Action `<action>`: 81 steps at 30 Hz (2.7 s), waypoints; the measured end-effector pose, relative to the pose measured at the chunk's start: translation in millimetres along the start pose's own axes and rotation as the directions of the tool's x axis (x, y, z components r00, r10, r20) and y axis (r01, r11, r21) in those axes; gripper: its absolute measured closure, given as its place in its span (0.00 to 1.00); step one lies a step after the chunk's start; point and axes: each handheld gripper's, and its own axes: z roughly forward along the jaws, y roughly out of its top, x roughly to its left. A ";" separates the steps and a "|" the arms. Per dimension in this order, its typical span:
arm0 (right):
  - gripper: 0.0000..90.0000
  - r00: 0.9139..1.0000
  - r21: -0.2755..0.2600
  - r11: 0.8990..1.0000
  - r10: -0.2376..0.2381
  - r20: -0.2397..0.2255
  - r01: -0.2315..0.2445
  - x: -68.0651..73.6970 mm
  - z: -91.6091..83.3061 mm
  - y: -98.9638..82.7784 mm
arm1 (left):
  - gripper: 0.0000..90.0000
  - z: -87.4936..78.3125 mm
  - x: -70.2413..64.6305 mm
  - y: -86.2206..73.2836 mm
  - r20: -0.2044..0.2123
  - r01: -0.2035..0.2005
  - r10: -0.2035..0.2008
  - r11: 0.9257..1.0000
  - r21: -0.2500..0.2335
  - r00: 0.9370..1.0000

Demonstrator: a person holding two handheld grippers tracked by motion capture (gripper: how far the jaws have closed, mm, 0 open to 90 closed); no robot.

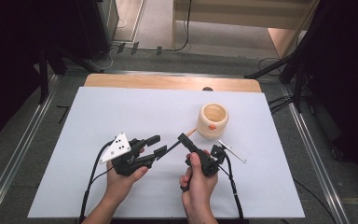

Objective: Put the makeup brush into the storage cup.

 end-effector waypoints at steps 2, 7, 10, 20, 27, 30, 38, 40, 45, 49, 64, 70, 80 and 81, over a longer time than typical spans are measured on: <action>0.93 0.999 -0.003 0.999 -0.044 0.023 0.044 0.5 -1.2 0.4 | 0.62 -0.1 0.5 0.1 0.002 0.004 -0.004 1.000 0.006 1.000; 0.93 0.992 -0.014 0.993 -0.115 0.057 0.116 1.5 -4.2 2.2 | 0.60 -1.5 2.2 0.6 0.001 0.019 -0.019 1.000 0.017 1.000; 0.93 0.983 -0.018 0.986 -0.166 0.081 0.168 4.1 -5.9 3.7 | 0.58 -2.5 3.8 0.8 0.007 0.028 -0.028 0.999 0.017 1.000; 0.93 0.944 -0.019 0.950 -0.308 0.122 0.312 10.0 -10.4 9.1 | 0.33 -8.7 10.5 3.3 0.011 0.044 -0.045 0.999 0.026 0.999; 0.93 0.912 -0.003 0.920 -0.387 0.138 0.391 15.5 -12.3 13.2 | 0.11 -14.3 16.6 4.3 0.010 0.051 -0.051 0.998 0.044 0.999; 0.93 0.899 0.001 0.908 -0.414 0.144 0.418 18.1 -14.0 16.3 | 0.00 -16.6 20.1 3.6 0.016 0.059 -0.060 0.997 0.056 0.998; 0.93 0.861 0.021 0.874 -0.482 0.162 0.486 21.1 -16.9 22.0 | 0.00 -25.1 24.7 1.5 -0.010 0.045 -0.045 0.996 0.071 0.999; 0.93 0.852 0.026 0.866 -0.497 0.164 0.500 22.1 -17.2 23.7 | 0.00 -26.9 26.0 0.0 -0.024 0.048 -0.046 0.996 0.073 0.999; 0.93 0.831 0.031 0.846 -0.529 0.172 0.533 24.7 -18.9 26.0 | 0.00 -33.4 28.8 -3.7 -0.053 0.044 -0.039 0.995 0.088 0.998; 0.93 0.813 0.039 0.829 -0.556 0.175 0.558 27.3 -19.7 29.5 | 0.00 -37.6 30.7 -5.4 -0.072 0.036 -0.028 0.994 0.099 0.997; 0.93 0.766 0.029 0.782 -0.617 0.178 0.623 38.7 -20.1 47.7 | 0.00 -56.4 38.1 -7.8 -0.157 0.002 0.017 0.993 0.117 0.987; 0.93 0.756 0.024 0.772 -0.627 0.185 0.635 38.2 -19.9 53.6 | 0.00 -61.4 42.9 -8.4 -0.178 0.005 0.015 0.993 0.115 0.984; 0.94 0.734 0.009 0.749 -0.652 0.189 0.663 37.7 -20.3 66.6 | 0.00 -70.0 52.0 -8.7 -0.206 0.022 0.000 0.994 0.104 0.979; 0.93 0.733 0.009 0.748 -0.652 0.192 0.663 37.9 -20.7 68.4 | 0.00 -70.3 52.5 -8.7 -0.206 0.026 -0.004 0.995 0.101 0.978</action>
